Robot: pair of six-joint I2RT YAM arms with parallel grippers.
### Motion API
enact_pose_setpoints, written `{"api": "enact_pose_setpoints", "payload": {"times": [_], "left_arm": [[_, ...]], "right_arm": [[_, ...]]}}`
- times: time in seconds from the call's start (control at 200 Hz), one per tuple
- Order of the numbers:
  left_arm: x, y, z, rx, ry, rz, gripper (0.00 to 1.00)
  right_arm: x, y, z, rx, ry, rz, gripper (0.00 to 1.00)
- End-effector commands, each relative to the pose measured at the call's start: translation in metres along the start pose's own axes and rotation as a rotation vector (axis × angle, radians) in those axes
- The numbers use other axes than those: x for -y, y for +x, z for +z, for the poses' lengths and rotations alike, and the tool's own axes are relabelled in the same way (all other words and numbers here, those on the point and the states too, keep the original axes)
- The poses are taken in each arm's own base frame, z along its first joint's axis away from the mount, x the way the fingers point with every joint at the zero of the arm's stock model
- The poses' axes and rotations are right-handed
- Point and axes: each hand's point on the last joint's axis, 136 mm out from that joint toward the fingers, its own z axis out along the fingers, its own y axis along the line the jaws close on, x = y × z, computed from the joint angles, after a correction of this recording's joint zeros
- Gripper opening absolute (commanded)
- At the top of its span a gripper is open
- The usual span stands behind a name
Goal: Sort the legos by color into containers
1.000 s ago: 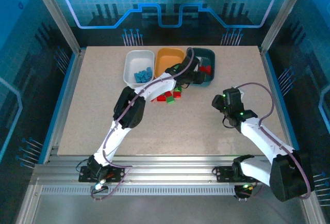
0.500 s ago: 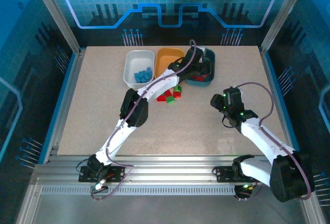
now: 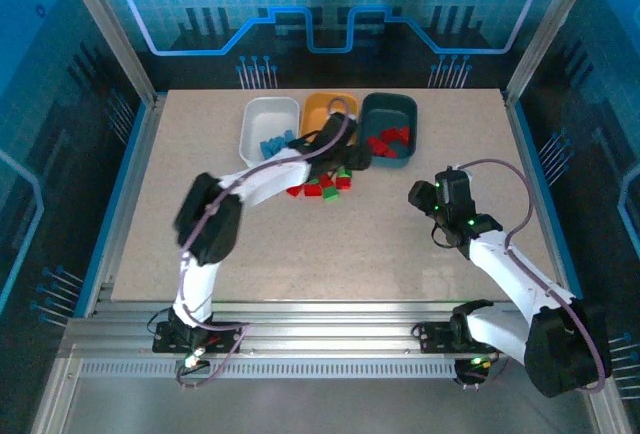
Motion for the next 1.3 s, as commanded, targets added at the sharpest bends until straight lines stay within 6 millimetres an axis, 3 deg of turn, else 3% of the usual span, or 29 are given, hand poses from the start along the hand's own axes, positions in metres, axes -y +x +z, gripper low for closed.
{"api": "enact_pose_setpoints", "payload": {"times": [0.0,0.09,0.21,0.465,0.785,0.961,1.296], "left_arm": [[-0.063,0.006,-0.025,0.038,-0.119,-0.038,0.75],[-0.097,0.039,-0.03,-0.022,-0.168,-0.035,0.69],[-0.111,0.063,-0.025,-0.065,-0.186,0.017,0.68],[-0.139,0.065,0.001,-0.095,-0.233,-0.029,0.66],[-0.145,0.073,0.027,-0.142,-0.219,0.008,0.6],[-0.145,0.08,0.025,-0.148,-0.19,-0.004,0.51],[-0.151,0.12,0.012,-0.181,-0.167,-0.057,0.41]], "right_arm": [[-0.003,-0.003,-0.002,0.014,-0.026,-0.005,0.7],[-0.006,-0.002,-0.002,0.009,-0.037,-0.009,0.7],[-0.009,0.0,0.0,-0.001,-0.042,-0.02,0.7],[-0.013,0.003,0.006,-0.026,-0.044,-0.045,0.7],[-0.014,0.003,0.006,-0.027,-0.045,-0.056,0.7],[-0.013,0.003,0.008,-0.029,-0.038,-0.059,0.7],[-0.014,0.004,0.007,-0.029,-0.038,-0.06,0.7]]}}
